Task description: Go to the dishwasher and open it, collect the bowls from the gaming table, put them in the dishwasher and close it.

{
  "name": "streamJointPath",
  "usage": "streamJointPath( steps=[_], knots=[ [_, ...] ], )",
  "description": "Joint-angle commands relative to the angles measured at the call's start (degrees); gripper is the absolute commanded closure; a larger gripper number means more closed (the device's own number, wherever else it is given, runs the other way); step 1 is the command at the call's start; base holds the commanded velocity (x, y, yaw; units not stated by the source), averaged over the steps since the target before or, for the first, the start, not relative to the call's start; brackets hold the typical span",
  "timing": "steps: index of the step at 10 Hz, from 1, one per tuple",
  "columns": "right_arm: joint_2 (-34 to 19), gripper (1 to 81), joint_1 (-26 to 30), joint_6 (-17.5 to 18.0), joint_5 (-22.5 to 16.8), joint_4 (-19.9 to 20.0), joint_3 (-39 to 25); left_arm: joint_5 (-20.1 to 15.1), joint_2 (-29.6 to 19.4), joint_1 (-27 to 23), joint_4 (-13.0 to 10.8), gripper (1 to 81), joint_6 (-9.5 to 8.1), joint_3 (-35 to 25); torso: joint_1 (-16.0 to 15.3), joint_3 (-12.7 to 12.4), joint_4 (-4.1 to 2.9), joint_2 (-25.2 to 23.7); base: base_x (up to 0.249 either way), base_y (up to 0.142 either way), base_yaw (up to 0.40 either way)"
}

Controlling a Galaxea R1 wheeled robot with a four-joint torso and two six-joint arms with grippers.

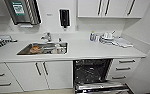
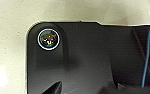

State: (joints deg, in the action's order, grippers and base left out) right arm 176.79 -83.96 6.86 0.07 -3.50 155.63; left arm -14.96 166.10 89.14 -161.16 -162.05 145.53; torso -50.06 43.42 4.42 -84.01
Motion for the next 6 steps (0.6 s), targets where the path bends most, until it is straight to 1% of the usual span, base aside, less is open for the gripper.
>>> streamJointPath(
  steps=[1, 6],
  knots=[
    [0.2, 1.0, 2.0, 0.2, -3.5, 0.2, -0.2, -3.8, 0.6, -1.2, -3.8, 1.0, -2.95, -0.3, 3.6, 0.0, 0.00, 5.6, 0.000, 0.000, 0.000],
    [0.1, 1.0, 1.5, 0.0, -3.5, 0.1, -0.1, -3.9, 0.6, -1.5, -3.8, 1.0, -2.95, -0.2, 10.1, 0.0, 0.00, 15.7, 0.000, 0.000, 0.000]
  ],
)
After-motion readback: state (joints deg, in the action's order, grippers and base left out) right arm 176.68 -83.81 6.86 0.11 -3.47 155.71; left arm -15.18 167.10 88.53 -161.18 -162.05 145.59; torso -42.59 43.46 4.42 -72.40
